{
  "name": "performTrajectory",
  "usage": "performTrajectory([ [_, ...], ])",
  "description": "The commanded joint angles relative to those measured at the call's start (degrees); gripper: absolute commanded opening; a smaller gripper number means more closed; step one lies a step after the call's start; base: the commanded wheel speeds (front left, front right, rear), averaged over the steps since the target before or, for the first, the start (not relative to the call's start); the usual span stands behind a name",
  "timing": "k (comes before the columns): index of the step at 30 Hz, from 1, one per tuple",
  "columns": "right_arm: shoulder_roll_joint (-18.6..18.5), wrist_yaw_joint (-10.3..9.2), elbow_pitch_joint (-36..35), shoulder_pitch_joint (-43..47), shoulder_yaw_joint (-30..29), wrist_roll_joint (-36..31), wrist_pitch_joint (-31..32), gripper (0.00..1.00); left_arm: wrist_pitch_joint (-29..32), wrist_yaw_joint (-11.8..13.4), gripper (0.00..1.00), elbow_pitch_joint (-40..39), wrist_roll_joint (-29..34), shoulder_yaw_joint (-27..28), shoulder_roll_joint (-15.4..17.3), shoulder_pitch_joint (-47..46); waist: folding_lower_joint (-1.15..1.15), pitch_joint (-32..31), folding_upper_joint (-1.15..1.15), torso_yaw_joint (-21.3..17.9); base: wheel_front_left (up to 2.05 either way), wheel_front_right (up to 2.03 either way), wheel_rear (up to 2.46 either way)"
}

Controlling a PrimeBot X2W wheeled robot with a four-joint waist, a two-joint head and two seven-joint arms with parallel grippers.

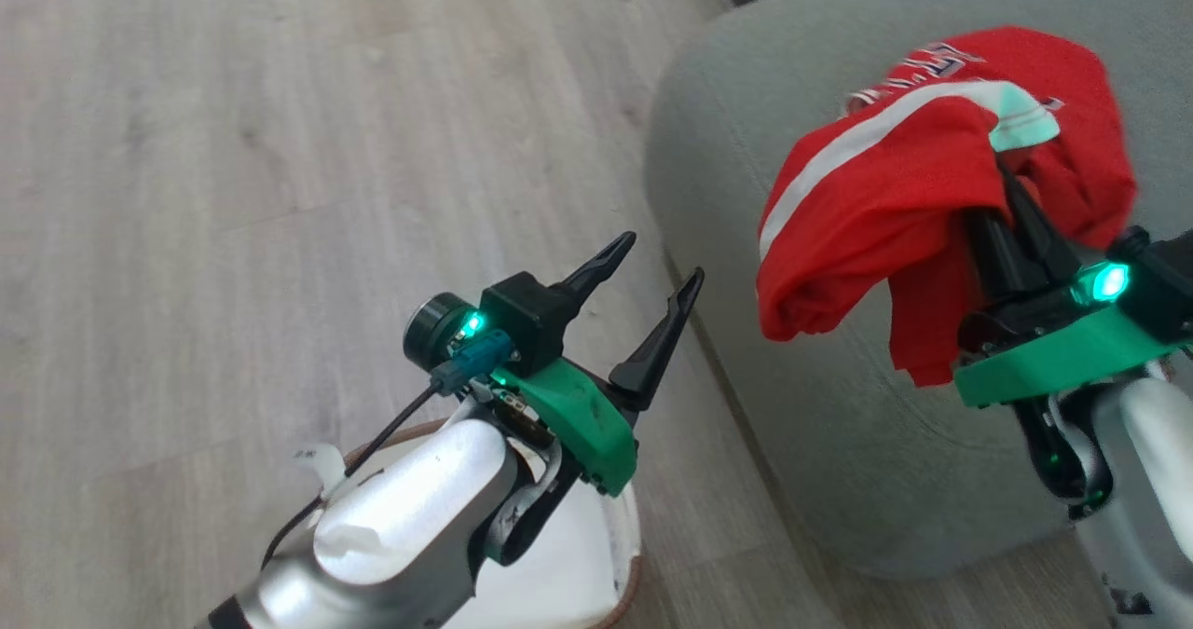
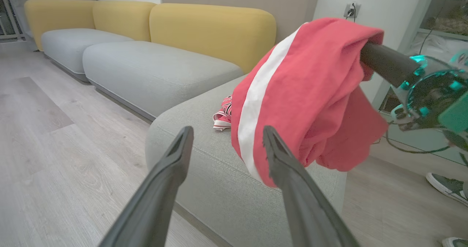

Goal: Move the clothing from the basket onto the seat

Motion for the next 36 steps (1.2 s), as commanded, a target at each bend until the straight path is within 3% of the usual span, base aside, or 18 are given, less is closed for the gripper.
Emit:
performTrajectory([
  [1,-1.0,-0.01,-2.7,-0.4,0.1,0.3,-0.5,0.0,-0.5,0.3,1.0,-1.1,0.6,1.9,0.6,-3.7,0.0,1.3,0.0,-2.6,0.0,0.0,0.0],
  [13,-1.8,-0.01,-7.7,3.3,-3.8,1.2,-0.5,0.0,-2.3,-0.1,1.0,3.2,1.7,1.8,-0.1,-5.3,0.0,3.0,0.0,-9.5,0.0,0.0,0.0],
  [23,-2.6,-0.01,-9.0,4.2,-6.4,1.5,-0.5,0.0,-3.3,-0.6,1.0,4.8,1.9,1.7,-1.1,-6.2,0.0,4.0,0.0,-10.4,0.0,0.0,0.0],
  [30,-5.1,-0.01,-7.5,-1.8,-7.3,5.4,-0.5,0.0,-3.5,-0.5,1.0,5.5,2.6,1.4,-2.0,-7.6,0.0,6.6,0.0,-10.3,0.0,0.0,0.0],
  [36,-10.6,-0.01,-2.1,-11.3,-5.3,7.3,-0.5,0.0,-2.9,-0.3,1.0,6.1,3.5,0.8,-2.8,-9.5,0.0,10.4,0.0,-9.5,0.0,0.0,0.0],
])
